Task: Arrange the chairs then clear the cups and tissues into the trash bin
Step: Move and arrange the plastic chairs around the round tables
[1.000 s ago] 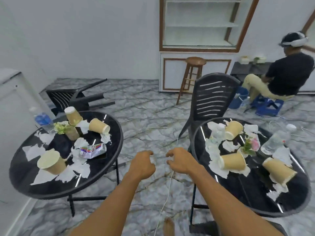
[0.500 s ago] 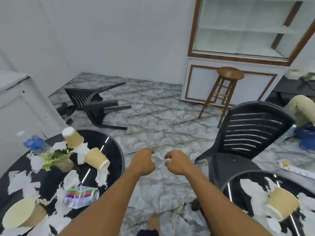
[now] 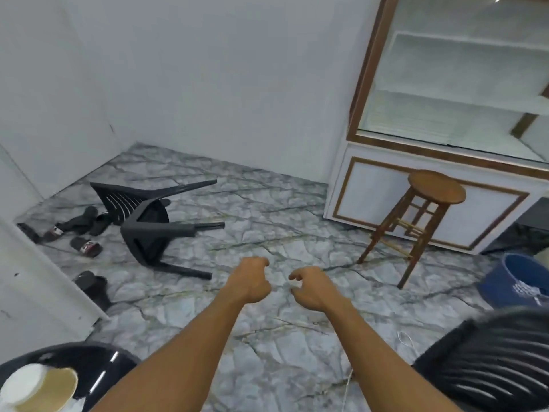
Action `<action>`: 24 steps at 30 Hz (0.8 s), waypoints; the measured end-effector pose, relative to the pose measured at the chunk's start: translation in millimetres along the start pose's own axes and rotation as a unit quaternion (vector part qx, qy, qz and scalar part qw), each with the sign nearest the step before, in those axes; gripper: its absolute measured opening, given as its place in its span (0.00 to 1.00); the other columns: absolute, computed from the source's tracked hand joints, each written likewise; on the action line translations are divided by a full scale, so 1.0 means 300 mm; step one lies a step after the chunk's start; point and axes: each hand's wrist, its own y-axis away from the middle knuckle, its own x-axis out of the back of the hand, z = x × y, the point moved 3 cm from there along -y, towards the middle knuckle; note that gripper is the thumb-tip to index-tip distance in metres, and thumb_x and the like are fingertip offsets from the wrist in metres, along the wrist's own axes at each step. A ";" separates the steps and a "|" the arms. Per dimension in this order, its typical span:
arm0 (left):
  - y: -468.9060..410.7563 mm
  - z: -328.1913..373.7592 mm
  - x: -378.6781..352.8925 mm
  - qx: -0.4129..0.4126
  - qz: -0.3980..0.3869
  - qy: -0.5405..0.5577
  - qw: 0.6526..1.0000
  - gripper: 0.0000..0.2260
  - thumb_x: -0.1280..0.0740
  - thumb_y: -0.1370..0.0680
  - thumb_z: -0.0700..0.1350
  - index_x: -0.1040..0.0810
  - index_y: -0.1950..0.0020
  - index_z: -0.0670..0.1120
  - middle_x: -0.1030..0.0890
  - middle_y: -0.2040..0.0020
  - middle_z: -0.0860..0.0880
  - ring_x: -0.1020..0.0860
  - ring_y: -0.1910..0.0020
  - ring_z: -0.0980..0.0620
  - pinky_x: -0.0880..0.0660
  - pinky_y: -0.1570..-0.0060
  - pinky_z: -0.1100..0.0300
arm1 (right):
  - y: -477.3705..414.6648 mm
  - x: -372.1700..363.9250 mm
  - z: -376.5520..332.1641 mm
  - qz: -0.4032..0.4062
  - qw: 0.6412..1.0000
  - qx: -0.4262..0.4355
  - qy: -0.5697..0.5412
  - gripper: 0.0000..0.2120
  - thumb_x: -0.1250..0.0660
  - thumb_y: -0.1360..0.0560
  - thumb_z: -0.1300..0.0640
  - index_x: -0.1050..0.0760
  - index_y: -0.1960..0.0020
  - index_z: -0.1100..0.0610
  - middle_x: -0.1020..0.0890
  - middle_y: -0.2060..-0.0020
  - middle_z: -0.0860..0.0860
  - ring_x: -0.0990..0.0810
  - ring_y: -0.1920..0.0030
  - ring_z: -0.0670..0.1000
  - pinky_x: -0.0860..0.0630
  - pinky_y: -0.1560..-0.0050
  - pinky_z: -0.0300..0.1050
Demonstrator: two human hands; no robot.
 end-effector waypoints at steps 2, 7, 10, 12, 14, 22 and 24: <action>-0.165 -0.021 0.070 0.002 0.011 0.006 1.000 0.27 0.33 0.27 0.43 0.30 0.27 0.47 0.29 0.28 0.46 0.31 0.29 0.46 0.29 0.34 0.52 | -0.178 0.077 -0.008 0.005 1.000 0.009 -0.004 0.19 0.34 0.24 0.51 0.24 0.34 0.54 0.23 0.35 0.54 0.24 0.37 0.54 0.25 0.39 0.48; -0.623 -0.110 0.199 0.037 0.024 0.012 0.999 0.22 0.34 0.29 0.45 0.24 0.34 0.46 0.23 0.36 0.46 0.25 0.36 0.45 0.25 0.39 0.50 | -0.667 0.247 -0.033 -0.007 0.999 0.044 -0.007 0.20 0.35 0.23 0.51 0.25 0.32 0.54 0.23 0.34 0.52 0.24 0.35 0.52 0.28 0.37 0.45; -0.869 -0.139 0.290 0.073 0.025 0.022 0.997 0.26 0.34 0.26 0.42 0.29 0.27 0.45 0.28 0.30 0.44 0.29 0.32 0.45 0.28 0.35 0.52 | -0.971 0.359 -0.051 -0.013 0.998 0.063 -0.010 0.19 0.34 0.24 0.51 0.24 0.34 0.54 0.22 0.35 0.52 0.24 0.36 0.52 0.27 0.36 0.47; -1.013 -0.161 0.361 0.086 0.034 0.029 0.995 0.26 0.34 0.25 0.41 0.31 0.27 0.45 0.30 0.28 0.45 0.31 0.30 0.45 0.30 0.33 0.53 | -1.150 0.422 -0.082 -0.036 0.997 0.069 -0.016 0.19 0.34 0.23 0.52 0.25 0.33 0.54 0.23 0.34 0.52 0.25 0.34 0.53 0.28 0.35 0.47; -1.147 -0.194 0.448 0.106 0.046 0.041 0.993 0.26 0.34 0.25 0.42 0.32 0.26 0.46 0.32 0.26 0.45 0.33 0.28 0.46 0.31 0.33 0.54 | -1.312 0.486 -0.137 -0.052 0.995 0.082 -0.004 0.19 0.33 0.23 0.52 0.25 0.33 0.55 0.23 0.34 0.53 0.25 0.34 0.53 0.28 0.35 0.47; -1.766 -0.393 0.704 0.167 0.083 0.112 0.976 0.27 0.34 0.26 0.43 0.31 0.26 0.46 0.29 0.28 0.46 0.30 0.30 0.47 0.28 0.35 0.53 | -2.015 0.611 -0.357 -0.092 0.985 0.140 0.029 0.19 0.34 0.23 0.51 0.25 0.33 0.53 0.24 0.33 0.51 0.26 0.33 0.52 0.30 0.34 0.46; -1.935 -0.451 0.759 0.169 0.092 0.118 0.974 0.27 0.34 0.25 0.43 0.32 0.26 0.46 0.30 0.27 0.46 0.31 0.29 0.47 0.30 0.34 0.54 | -2.209 0.633 -0.401 -0.097 0.984 0.145 0.043 0.20 0.34 0.24 0.51 0.26 0.33 0.52 0.24 0.33 0.51 0.27 0.33 0.51 0.31 0.33 0.45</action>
